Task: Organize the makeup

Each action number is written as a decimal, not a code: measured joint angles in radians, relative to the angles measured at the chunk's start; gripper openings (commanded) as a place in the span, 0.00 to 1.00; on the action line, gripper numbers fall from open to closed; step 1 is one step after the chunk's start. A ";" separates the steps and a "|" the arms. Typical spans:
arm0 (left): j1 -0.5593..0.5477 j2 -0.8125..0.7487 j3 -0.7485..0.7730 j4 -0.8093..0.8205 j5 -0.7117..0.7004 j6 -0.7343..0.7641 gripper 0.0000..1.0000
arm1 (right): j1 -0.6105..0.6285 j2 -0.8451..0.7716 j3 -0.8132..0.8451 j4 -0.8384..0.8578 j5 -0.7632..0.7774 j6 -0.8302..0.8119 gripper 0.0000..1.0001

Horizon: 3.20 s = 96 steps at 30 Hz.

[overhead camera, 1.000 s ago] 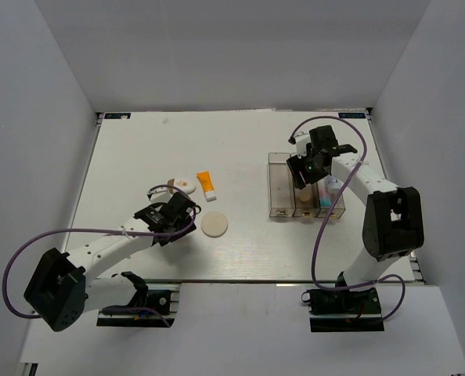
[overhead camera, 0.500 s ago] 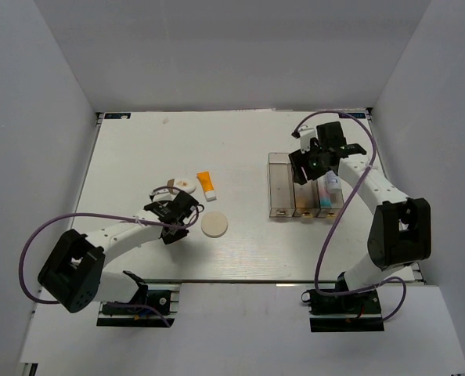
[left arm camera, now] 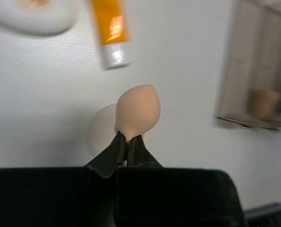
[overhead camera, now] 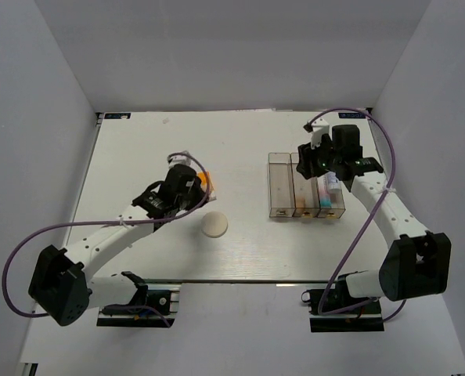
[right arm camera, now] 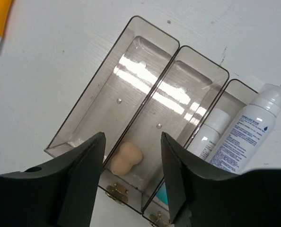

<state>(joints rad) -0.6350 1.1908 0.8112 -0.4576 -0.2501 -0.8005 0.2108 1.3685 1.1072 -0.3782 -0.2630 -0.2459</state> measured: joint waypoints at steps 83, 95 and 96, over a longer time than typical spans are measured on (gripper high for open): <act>0.015 0.013 0.031 0.187 0.179 -0.009 0.77 | 0.295 0.230 -0.046 0.055 -0.431 -0.051 0.62; 0.016 -0.581 -0.189 -0.178 -0.079 -0.241 0.80 | 0.480 0.633 0.275 0.034 -0.300 0.102 0.69; 0.016 -0.598 -0.189 -0.202 -0.090 -0.253 0.81 | 0.491 0.647 0.286 0.033 -0.290 0.106 0.69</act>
<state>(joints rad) -0.6189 0.5926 0.6224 -0.6598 -0.3401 -1.0534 0.7021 2.0159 1.3933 -0.3454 -0.5529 -0.1394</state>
